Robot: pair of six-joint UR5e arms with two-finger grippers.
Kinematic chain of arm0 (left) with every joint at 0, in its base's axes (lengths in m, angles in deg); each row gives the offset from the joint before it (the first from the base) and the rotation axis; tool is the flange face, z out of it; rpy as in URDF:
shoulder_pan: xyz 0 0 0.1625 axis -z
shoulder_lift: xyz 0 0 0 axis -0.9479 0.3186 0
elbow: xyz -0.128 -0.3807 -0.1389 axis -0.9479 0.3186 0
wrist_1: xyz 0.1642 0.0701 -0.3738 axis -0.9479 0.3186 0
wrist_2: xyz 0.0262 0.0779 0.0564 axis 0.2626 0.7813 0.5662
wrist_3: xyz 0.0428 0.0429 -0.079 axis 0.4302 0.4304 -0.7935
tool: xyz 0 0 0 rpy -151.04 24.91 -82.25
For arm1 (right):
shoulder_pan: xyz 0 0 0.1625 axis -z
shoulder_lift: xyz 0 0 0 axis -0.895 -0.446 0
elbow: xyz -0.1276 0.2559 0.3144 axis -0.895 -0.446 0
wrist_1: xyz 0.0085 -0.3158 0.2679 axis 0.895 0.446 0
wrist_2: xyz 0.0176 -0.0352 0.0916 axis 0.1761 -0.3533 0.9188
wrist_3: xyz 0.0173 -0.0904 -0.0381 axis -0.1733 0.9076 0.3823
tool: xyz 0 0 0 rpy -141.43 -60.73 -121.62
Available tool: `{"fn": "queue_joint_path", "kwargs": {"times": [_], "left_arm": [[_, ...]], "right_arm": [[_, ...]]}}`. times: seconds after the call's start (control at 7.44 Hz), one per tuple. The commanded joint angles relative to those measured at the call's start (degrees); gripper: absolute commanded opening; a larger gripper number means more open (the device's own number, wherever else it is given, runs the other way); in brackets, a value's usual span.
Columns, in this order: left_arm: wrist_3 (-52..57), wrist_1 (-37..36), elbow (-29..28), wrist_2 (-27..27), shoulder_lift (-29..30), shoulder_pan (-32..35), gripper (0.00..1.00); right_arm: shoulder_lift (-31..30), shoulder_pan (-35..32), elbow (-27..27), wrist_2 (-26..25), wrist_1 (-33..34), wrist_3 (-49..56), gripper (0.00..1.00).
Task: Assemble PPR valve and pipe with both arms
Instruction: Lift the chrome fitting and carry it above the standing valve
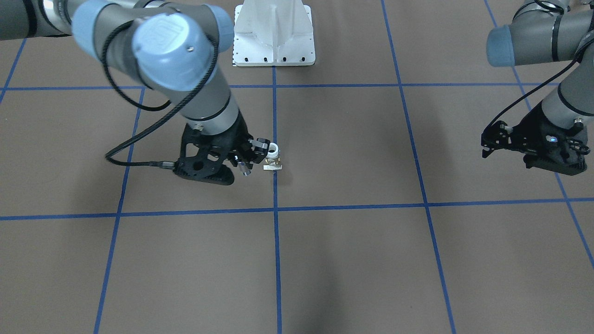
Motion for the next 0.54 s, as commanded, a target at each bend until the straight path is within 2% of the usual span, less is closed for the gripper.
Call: {"fn": "queue_joint_path", "kwargs": {"times": [0.0,0.4], "left_arm": [[0.10,0.22,-0.22,0.06,0.00,-0.04,1.00],[0.01,0.48,-0.13,0.06,0.08,-0.13,1.00]], "right_arm": [[0.11,1.59,-0.30,0.07,-0.16,-0.26,0.00],[-1.20,1.86,-0.31,0.08,-0.16,-0.43,0.00]]}}
